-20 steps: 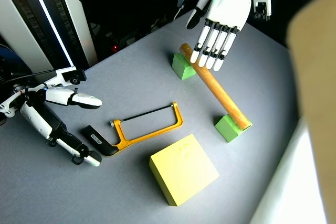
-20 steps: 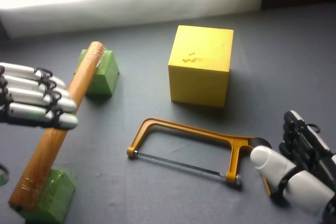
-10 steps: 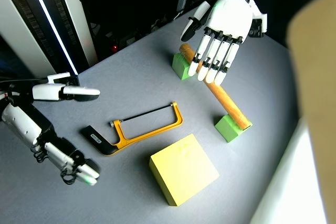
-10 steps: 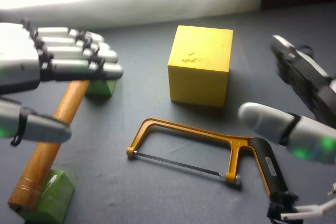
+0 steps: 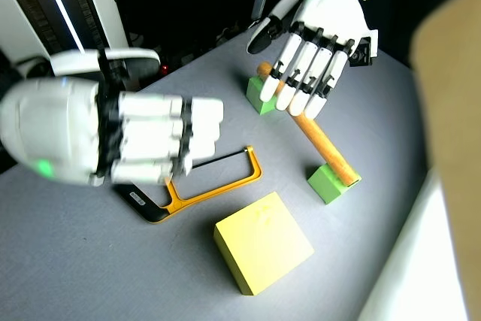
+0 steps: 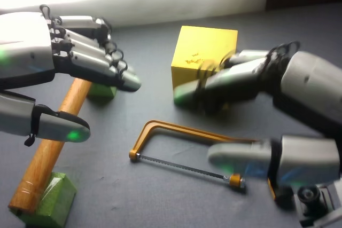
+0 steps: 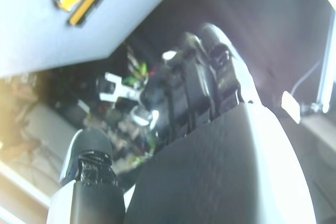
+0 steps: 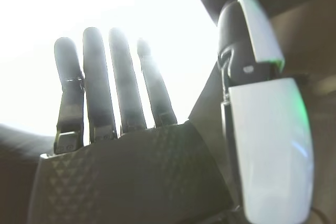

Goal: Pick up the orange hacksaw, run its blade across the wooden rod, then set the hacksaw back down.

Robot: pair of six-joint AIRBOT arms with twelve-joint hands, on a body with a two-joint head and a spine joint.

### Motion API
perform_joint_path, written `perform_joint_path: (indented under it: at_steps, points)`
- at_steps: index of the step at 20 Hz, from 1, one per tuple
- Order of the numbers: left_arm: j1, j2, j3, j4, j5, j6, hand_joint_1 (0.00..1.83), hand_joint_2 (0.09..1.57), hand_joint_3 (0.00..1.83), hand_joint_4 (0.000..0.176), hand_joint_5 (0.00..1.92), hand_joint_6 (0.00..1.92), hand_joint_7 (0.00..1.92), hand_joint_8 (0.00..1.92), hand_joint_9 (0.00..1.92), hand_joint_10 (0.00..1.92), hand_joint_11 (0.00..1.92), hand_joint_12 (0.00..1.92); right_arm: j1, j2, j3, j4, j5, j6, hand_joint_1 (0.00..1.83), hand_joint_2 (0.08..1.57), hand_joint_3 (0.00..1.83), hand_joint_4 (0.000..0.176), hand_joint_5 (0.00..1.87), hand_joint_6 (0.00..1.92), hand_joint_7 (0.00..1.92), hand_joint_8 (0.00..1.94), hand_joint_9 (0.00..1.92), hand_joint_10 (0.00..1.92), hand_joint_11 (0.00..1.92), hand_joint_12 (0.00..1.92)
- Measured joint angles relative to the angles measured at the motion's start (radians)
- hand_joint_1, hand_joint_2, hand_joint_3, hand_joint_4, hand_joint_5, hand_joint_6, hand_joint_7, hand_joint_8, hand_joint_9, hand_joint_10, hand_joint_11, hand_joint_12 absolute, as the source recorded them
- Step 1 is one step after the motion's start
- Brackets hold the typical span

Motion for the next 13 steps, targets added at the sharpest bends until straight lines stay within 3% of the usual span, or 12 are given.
perform_joint_path:
  at_steps: [1,2,3,4,6,8,10,13]
  points:
    - [0.0,-0.001,0.011,-0.005,-0.001,0.0,0.38,1.25,0.0,0.0,0.71,0.97,0.73,1.02,0.69,1.32,0.48,1.7,0.027,0.017,0.0,-0.075,-0.019,0.0,0.64,1.14,0.0,0.0,0.76,1.19,0.85,1.51,0.89,1.77,0.98,1.92]
    - [0.0,-0.002,0.021,-0.013,0.001,0.0,0.39,1.26,0.0,0.0,0.64,1.3,0.73,1.31,0.7,1.58,0.55,1.86,0.05,0.034,0.0,-0.114,-0.016,0.0,0.62,1.14,0.0,0.0,0.69,1.45,0.87,1.79,1.0,1.89,1.11,1.92]
    - [0.001,-0.002,0.03,-0.017,0.005,0.0,0.41,1.27,0.0,0.0,0.63,1.6,0.78,1.65,0.78,1.85,0.7,1.91,0.077,0.052,0.001,-0.129,-0.008,-0.003,0.64,1.14,0.0,0.0,0.79,1.83,1.01,1.91,1.18,1.91,1.3,1.92]
    - [0.002,-0.003,0.034,-0.019,0.004,0.0,0.46,1.28,0.0,0.0,0.75,1.86,0.88,1.87,0.93,1.91,0.85,1.92,0.09,0.059,0.006,-0.134,0.006,-0.018,0.65,1.17,0.01,0.0,0.99,1.9,1.14,1.94,1.34,1.92,1.46,1.92]
    - [0.008,-0.006,0.036,-0.024,0.001,0.0,0.5,1.31,0.0,0.0,1.06,1.92,1.11,1.92,1.18,1.92,1.18,1.92,0.123,0.063,0.055,-0.218,0.056,-0.034,0.54,1.26,0.02,0.0,1.16,1.92,1.3,1.94,1.5,1.92,1.63,1.92]
    - [0.009,-0.005,0.025,-0.022,0.001,0.002,0.3,1.48,0.04,0.0,1.39,1.92,1.42,1.92,1.51,1.92,1.59,1.92,0.177,0.058,0.113,-0.361,0.072,0.012,0.56,1.36,0.03,0.0,1.23,1.92,1.42,1.94,1.6,1.92,1.77,1.92]
    - [0.009,-0.006,0.023,-0.022,-0.016,-0.001,0.22,1.52,0.02,0.0,1.42,1.92,1.51,1.92,1.61,1.92,1.7,1.92,0.198,0.05,0.15,-0.425,0.11,0.071,0.67,1.38,0.01,0.0,1.26,1.92,1.45,1.94,1.62,1.92,1.79,1.92]
    - [0.023,-0.007,0.032,-0.023,-0.027,-0.001,0.2,1.52,0.0,0.0,1.43,1.92,1.6,1.92,1.64,1.92,1.75,1.92,0.224,0.042,0.206,-0.57,0.172,0.086,0.73,1.39,0.01,0.0,1.21,1.92,1.43,1.94,1.6,1.92,1.76,1.92]
